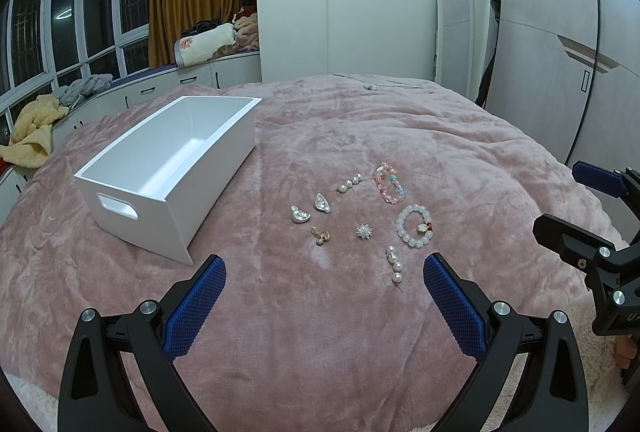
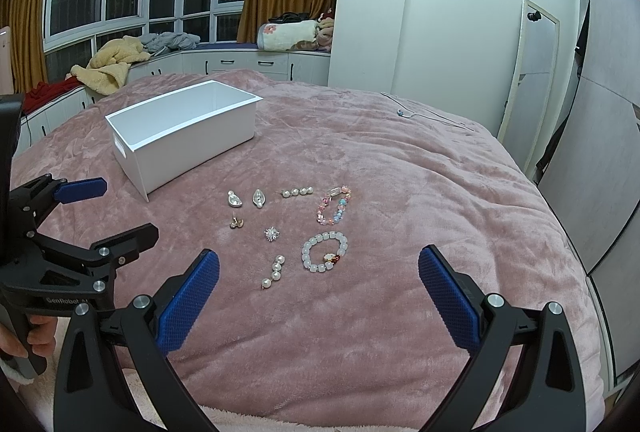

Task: Organize jewelry

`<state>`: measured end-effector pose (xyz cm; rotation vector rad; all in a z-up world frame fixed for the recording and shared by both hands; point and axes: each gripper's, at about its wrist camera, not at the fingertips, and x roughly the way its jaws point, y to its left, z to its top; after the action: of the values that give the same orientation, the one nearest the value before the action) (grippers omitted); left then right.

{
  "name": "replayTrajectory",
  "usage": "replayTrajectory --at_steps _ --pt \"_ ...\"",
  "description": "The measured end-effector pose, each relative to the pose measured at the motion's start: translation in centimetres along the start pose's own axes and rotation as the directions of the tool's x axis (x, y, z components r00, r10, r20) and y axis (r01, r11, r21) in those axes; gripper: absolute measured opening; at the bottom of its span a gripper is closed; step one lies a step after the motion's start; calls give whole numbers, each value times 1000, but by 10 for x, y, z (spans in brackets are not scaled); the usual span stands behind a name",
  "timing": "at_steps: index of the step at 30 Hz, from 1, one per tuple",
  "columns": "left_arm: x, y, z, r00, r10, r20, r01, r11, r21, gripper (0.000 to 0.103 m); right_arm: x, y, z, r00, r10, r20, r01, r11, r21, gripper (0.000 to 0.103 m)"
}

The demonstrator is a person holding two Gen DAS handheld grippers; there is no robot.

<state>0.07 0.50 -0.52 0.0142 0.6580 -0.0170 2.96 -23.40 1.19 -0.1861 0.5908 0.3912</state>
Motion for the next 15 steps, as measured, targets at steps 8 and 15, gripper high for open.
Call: replayTrajectory --at_steps 8,15 --pt "10 7 19 1000 -7 -11 7 1000 -1 100 17 -5 13 999 -10 -48 11 1000 24 98" --pt "36 16 37 998 -21 -57 22 1000 6 100 58 -13 35 994 -38 -104 42 998 44 98"
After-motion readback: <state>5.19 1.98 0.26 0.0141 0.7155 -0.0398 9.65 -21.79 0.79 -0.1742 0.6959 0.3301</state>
